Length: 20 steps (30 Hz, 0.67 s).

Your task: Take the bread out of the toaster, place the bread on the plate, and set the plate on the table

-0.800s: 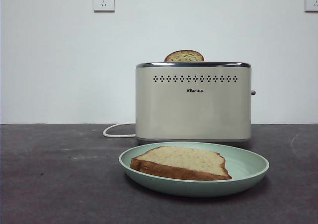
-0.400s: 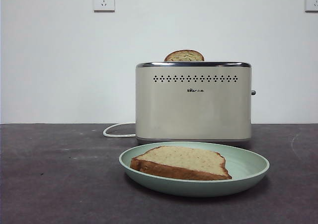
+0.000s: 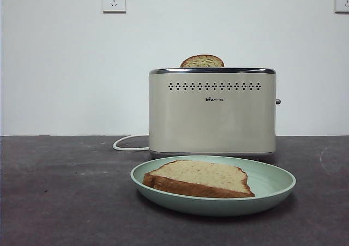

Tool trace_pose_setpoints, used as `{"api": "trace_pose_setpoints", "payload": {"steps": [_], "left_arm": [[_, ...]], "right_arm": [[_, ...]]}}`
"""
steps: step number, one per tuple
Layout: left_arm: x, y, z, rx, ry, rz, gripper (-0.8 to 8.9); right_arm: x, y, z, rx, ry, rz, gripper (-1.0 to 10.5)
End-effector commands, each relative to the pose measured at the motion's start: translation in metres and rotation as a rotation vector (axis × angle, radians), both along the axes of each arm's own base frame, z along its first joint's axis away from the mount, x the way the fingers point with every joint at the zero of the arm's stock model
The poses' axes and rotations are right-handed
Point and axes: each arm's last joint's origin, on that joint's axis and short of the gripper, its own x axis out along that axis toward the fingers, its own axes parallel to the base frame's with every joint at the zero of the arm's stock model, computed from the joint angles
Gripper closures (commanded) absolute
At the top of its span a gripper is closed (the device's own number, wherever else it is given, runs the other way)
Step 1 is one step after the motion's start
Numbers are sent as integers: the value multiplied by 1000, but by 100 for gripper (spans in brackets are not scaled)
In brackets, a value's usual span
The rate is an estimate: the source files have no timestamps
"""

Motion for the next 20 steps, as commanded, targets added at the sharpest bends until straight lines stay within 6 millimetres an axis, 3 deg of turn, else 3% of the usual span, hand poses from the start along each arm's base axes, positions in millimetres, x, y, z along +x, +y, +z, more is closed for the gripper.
{"api": "trace_pose_setpoints", "payload": {"steps": [1, 11, 16, 20], "left_arm": [[1, -1, -5, 33, 43, -5, 822], [3, -1, -2, 34, 4, -9, 822], [11, -6, 13, 42, -232, 5, 822], [27, -14, 12, 47, -364, -20, 822]], "right_arm": [[0, 0, 0, 2, -4, -1, 945], [0, 0, 0, 2, -3, -1, 945], [0, 0, 0, 2, -3, -1, 945], [0, 0, 0, 2, -3, -1, 945]]}}
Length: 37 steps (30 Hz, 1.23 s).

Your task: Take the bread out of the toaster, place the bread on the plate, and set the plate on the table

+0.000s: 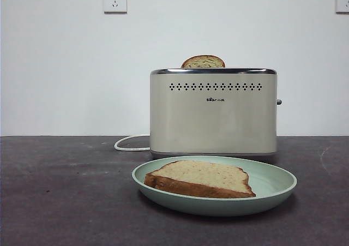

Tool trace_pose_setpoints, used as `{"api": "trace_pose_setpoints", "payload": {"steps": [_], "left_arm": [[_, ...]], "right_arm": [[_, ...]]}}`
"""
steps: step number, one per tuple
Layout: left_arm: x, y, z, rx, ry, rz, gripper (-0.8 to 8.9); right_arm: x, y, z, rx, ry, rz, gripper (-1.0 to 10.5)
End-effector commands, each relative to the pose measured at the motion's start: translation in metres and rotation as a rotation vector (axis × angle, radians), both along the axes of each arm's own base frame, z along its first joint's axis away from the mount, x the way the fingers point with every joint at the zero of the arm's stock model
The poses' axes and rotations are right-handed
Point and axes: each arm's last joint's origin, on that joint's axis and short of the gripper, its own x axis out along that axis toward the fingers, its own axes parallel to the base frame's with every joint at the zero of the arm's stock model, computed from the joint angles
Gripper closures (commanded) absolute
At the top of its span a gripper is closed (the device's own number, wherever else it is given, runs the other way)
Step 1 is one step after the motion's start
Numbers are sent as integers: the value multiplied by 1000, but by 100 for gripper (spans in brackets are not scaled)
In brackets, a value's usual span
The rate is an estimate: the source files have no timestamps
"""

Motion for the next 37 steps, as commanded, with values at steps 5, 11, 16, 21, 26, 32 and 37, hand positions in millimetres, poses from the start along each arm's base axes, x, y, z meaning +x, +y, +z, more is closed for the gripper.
{"api": "trace_pose_setpoints", "payload": {"steps": [5, 11, 16, 21, 26, 32, 37], "left_arm": [[42, -11, -31, 32, -182, 48, 822], [78, -11, -101, 17, -235, 145, 821], [84, -6, -164, 23, -242, 215, 821], [82, 1, -222, 30, -195, 343, 821], [82, 8, -267, 9, -133, 449, 821], [82, 12, -308, -30, -60, 493, 817], [84, 13, -341, -88, 0, 520, 817]], "right_arm": [[0, 0, 0, 2, -3, -1, 945], [0, 0, 0, 2, -4, -1, 945], [0, 0, 0, 2, -4, -1, 945], [0, 0, 0, 2, -3, -1, 945], [0, 0, 0, 2, -3, -1, 945], [0, 0, 0, 2, -3, -1, 945], [0, 0, 0, 2, -3, -1, 945]]}}
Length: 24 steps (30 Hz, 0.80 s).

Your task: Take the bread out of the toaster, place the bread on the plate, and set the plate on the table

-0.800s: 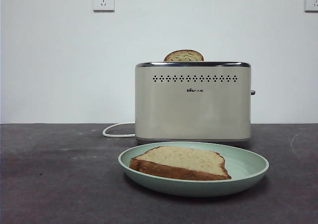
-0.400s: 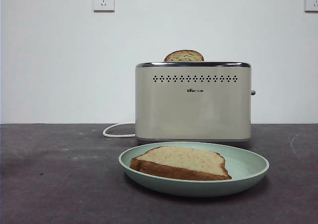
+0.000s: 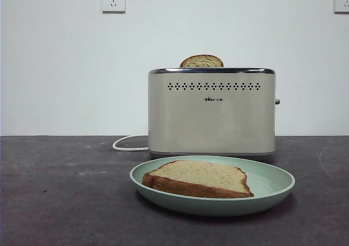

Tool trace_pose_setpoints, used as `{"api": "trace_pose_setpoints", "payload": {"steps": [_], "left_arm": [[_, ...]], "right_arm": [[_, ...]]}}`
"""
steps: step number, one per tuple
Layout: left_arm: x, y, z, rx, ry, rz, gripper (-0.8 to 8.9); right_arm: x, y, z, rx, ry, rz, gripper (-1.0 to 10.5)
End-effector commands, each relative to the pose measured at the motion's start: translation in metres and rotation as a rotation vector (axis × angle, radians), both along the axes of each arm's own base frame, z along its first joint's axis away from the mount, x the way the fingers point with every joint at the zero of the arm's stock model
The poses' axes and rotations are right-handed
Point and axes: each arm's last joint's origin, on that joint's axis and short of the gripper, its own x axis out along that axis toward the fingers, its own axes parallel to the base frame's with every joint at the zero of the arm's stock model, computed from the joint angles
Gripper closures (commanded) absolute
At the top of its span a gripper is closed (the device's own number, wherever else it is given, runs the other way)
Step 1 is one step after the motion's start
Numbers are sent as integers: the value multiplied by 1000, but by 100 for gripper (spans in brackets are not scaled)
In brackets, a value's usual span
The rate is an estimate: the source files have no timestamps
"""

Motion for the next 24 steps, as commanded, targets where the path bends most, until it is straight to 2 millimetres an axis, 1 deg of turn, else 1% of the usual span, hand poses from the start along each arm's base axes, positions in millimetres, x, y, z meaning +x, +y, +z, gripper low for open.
{"api": "trace_pose_setpoints", "payload": {"steps": [1, 3, 5, 8, 24], "left_arm": [[1, 1, -17, -70, 29, 25, 817], [-1, 1, -22, -81, 79, 28, 817], [-1, 1, -23, -82, 93, 27, 817], [-1, 1, -24, -109, 101, 26, 817], [-1, 1, -24, -108, 101, 30, 817]], "right_arm": [[0, 0, 0, 2, -3, -1, 945], [0, 0, 0, 2, -4, -1, 945], [0, 0, 0, 2, -3, -1, 945], [0, 0, 0, 2, -4, -1, 945], [0, 0, 0, 2, -4, -1, 945]]}}
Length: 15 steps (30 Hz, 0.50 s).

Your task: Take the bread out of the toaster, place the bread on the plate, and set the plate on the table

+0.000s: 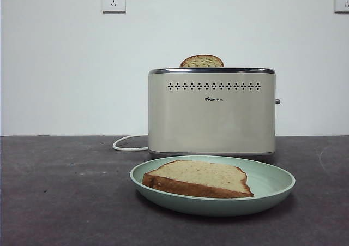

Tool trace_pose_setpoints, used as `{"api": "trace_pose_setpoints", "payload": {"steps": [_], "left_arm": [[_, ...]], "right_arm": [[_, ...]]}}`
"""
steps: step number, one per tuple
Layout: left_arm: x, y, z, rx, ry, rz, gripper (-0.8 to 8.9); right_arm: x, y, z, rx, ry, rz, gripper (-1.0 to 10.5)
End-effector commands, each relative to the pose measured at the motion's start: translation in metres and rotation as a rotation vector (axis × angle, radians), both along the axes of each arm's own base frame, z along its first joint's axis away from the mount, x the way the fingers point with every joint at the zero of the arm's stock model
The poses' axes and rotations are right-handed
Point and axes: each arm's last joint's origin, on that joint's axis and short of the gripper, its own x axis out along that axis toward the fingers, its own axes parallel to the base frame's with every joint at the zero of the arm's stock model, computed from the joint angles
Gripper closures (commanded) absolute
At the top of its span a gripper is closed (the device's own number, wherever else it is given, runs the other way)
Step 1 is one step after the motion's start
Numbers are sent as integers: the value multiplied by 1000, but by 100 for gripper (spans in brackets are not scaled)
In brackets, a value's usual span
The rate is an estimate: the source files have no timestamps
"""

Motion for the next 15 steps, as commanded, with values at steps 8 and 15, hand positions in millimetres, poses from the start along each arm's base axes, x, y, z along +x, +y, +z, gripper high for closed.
{"api": "trace_pose_setpoints", "payload": {"steps": [8, 15], "left_arm": [[0, 0, -4, -9, 8, 6, 817], [0, 0, -4, -9, 8, 6, 817]], "right_arm": [[1, -1, 2, -29, -81, 17, 945], [8, -12, 19, -23, -361, -153, 945]]}}
